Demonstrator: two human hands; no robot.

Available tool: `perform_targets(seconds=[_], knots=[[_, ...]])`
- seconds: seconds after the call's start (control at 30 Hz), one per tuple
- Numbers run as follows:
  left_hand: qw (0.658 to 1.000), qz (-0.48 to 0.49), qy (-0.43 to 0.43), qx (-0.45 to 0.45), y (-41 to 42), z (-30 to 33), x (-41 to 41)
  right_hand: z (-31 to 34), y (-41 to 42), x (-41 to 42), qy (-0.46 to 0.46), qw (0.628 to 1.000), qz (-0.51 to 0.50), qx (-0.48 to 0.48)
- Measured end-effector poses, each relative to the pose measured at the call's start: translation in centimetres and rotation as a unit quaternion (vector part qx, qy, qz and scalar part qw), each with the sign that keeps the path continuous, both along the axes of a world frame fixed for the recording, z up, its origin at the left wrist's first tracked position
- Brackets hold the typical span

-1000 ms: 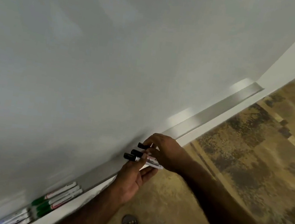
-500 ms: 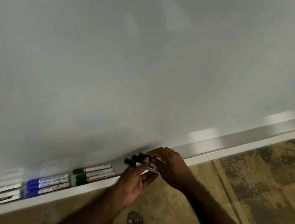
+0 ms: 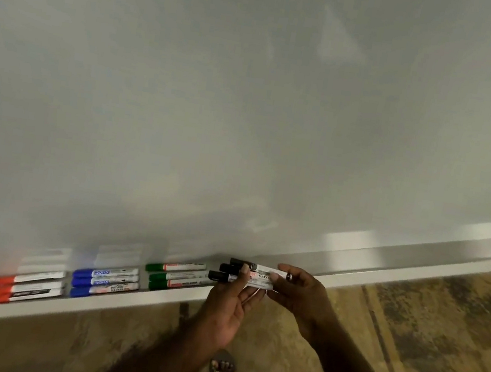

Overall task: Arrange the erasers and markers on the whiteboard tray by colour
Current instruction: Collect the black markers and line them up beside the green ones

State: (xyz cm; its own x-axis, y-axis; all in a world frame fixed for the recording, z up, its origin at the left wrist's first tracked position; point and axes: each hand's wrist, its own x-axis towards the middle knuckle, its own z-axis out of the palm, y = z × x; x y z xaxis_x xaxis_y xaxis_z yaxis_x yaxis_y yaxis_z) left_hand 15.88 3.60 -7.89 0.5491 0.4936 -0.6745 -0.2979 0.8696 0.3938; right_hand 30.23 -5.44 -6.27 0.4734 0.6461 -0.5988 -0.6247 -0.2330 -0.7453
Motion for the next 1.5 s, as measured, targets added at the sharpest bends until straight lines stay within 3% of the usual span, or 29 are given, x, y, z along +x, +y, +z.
perform_targets(seconds=[0.23, 0.4, 0.63, 0.9, 1.27, 1.5], knots=[[1.000, 0.023, -0.006, -0.004, -0.3, 0.0, -0.4, -0.4, 0.1, -0.3, 0.049, 0.998, 0.003, 0.039], [0.998, 0.028, 0.050, 0.009, -0.4, -0.1, -0.3, -0.8, -0.2, -0.7, 0.002, 0.999, 0.006, 0.043], [0.998, 0.063, 0.011, -0.001, 0.2, 0.7, -0.6, -1.1, 0.3, -0.1, -0.035, 0.999, 0.012, 0.040], [0.993, 0.107, 0.041, -0.003, 1.1, 1.0, -0.3, -1.5, 1.5, 0.8, -0.036, 0.998, 0.041, 0.023], [0.995, 0.067, 0.071, 0.010, 0.7, 0.8, 1.1, -2.7, 1.1, 1.5, -0.029, 0.998, 0.052, 0.016], [0.983, 0.056, 0.162, 0.067, 2.8, 0.9, -0.8, -2.0, 0.8, 3.7, -0.028, 0.998, 0.056, -0.012]])
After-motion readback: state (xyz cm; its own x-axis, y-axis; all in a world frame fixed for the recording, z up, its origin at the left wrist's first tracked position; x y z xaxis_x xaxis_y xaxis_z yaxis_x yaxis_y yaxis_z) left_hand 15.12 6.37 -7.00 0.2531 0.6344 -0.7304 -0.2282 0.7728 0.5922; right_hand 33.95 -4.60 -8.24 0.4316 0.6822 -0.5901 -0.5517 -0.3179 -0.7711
